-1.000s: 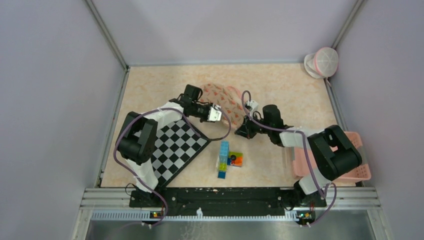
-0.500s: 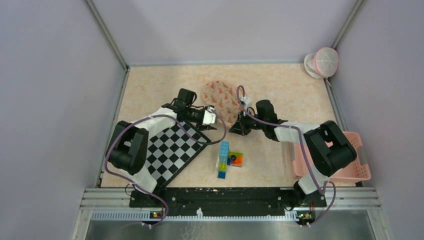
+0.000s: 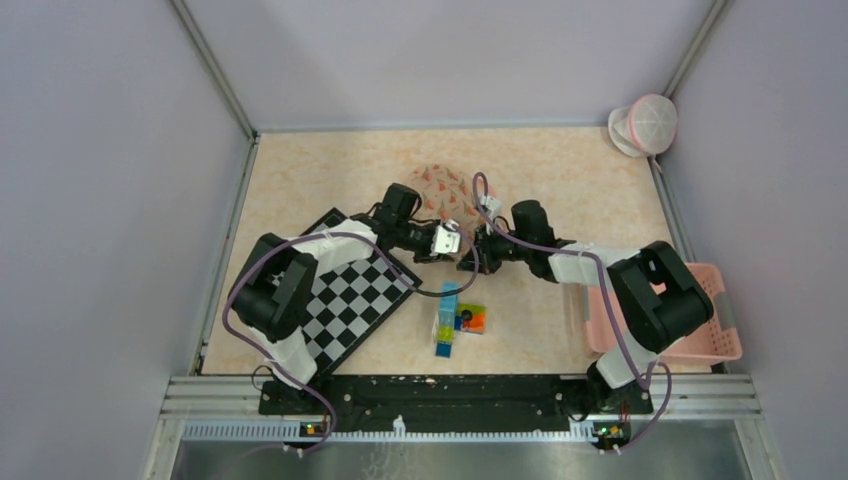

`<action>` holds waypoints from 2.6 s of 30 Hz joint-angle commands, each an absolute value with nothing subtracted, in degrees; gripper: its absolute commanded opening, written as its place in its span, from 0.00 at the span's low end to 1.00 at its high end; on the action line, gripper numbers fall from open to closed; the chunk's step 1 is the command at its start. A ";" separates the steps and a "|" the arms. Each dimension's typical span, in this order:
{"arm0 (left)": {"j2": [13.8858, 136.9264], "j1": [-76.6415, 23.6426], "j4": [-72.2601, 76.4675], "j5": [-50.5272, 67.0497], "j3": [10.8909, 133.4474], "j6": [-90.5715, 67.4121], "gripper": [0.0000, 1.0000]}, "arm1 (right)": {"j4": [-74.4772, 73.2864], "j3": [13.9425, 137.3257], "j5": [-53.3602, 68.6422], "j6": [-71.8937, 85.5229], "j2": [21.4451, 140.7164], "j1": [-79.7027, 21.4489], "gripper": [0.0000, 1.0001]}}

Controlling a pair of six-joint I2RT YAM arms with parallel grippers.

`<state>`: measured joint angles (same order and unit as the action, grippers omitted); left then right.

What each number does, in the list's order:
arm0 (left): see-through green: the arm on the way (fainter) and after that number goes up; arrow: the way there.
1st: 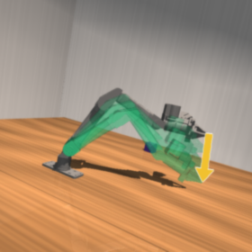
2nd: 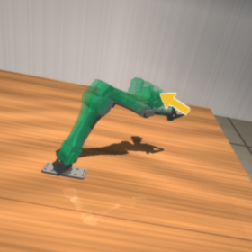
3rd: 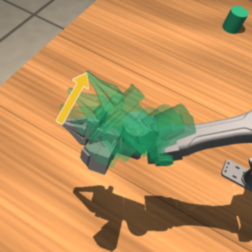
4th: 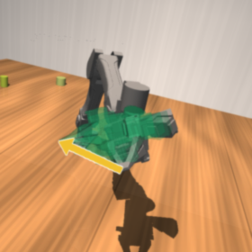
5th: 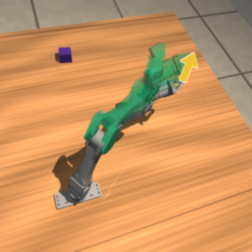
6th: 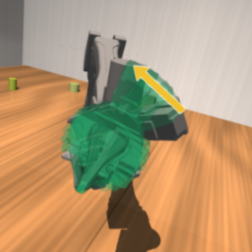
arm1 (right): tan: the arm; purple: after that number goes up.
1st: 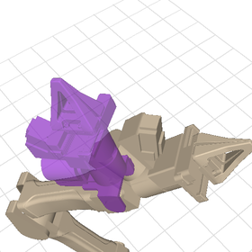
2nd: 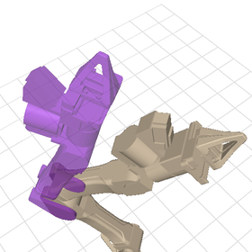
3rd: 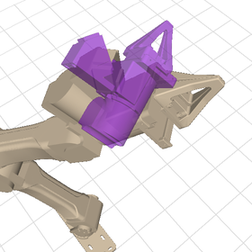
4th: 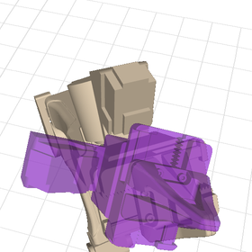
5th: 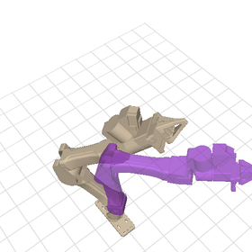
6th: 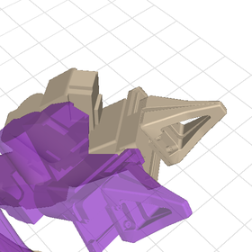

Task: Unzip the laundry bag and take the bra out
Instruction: Unzip the laundry bag at the center of the board.

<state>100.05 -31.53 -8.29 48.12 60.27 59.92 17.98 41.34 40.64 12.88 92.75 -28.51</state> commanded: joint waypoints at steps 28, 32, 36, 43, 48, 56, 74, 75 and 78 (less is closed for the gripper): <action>104.18 -25.49 -12.91 43.48 63.18 75.83 0.02 | 16.04 35.10 39.82 8.76 86.83 -26.21 0.00; 101.27 -24.93 -12.00 46.56 63.67 73.30 0.31 | 17.57 37.21 39.56 9.35 88.21 -27.15 0.00; 98.84 -26.16 -13.30 51.83 63.02 72.12 0.49 | 19.75 40.77 40.57 10.90 91.23 -27.76 0.00; 99.51 -28.99 -12.17 50.29 62.79 71.02 0.54 | 21.21 45.55 41.95 11.98 95.30 -29.49 0.00; 101.66 -29.65 -12.52 48.37 64.78 70.09 0.44 | 20.83 45.72 41.64 11.64 95.25 -29.69 0.00; 101.70 -28.94 -15.11 44.21 63.09 74.47 0.00 | 17.47 42.55 41.45 9.52 92.53 -27.30 0.00; 102.16 -24.78 -15.72 48.04 66.42 74.83 0.39 | 16.30 39.70 42.78 8.16 90.51 -26.97 0.00; 101.08 -24.91 -15.93 49.70 65.72 74.31 0.43 | 16.99 39.95 42.61 8.86 90.79 -27.65 0.00; 98.05 -25.92 -16.37 51.30 63.58 72.90 0.51 | 17.83 41.22 41.83 9.51 91.66 -29.12 0.00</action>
